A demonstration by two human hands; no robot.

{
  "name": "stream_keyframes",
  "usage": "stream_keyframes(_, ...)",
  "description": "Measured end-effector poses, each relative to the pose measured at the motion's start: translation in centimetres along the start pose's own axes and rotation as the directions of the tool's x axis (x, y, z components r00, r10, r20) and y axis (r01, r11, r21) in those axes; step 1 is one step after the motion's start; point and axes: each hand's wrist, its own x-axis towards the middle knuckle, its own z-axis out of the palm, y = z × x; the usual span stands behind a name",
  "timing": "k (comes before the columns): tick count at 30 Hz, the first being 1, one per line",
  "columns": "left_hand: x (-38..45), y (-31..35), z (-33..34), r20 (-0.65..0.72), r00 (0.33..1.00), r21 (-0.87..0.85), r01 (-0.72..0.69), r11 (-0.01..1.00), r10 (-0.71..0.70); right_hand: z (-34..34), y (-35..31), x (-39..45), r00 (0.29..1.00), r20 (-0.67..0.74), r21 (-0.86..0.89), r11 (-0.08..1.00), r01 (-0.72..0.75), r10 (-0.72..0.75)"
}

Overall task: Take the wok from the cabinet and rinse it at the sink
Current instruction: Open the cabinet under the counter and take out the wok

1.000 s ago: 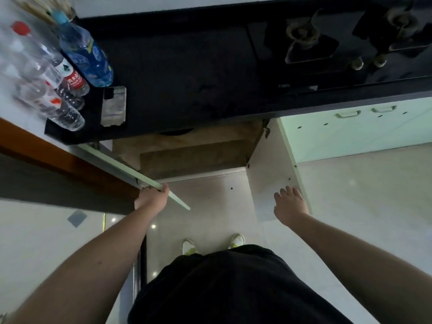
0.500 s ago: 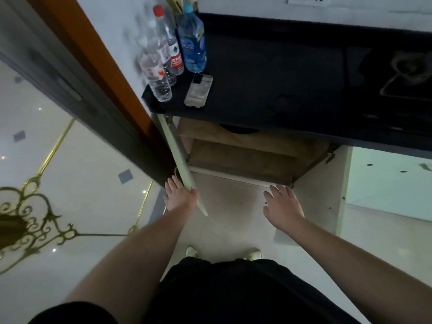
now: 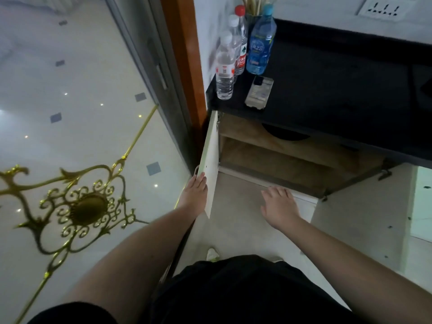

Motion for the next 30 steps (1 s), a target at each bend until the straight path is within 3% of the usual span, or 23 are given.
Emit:
stream_keyframes(5, -1.1, -3.4, 1.4, 0.043, 0.999, 0.141, -0.012, 0.990, 0.006, -0.5, -3.3, 1.0, 1.000, 0.012, 0.012, 1.000, -0.011, 0.011)
stream_keyframes(10, -1.6, -4.3, 1.6, 0.148, 0.986, 0.291, 0.030, 0.956, -0.076, -0.8, -4.0, 1.5, 0.998, 0.022, 0.012, 0.998, -0.054, 0.054)
stream_keyframes(16, -0.9, -5.2, 0.1, 0.167, 0.980, 0.333, 0.047, 0.942, -0.107, -1.5, -3.7, 1.6, 0.995, 0.018, 0.001, 0.995, -0.099, 0.099)
stream_keyframes(24, 1.7, -3.1, -3.5, 0.184, 0.971, 0.147, 0.128, 0.981, -0.154, -2.1, -2.3, 0.9, 0.978, -0.003, 0.059, 0.976, -0.209, 0.210)
stream_keyframes(30, 4.2, -0.3, -7.2, 0.024, 1.000, -0.035, -0.008, 0.999, 0.008, -2.3, -0.1, -1.4, 0.960, -0.019, 0.129, 0.953, -0.276, 0.280)
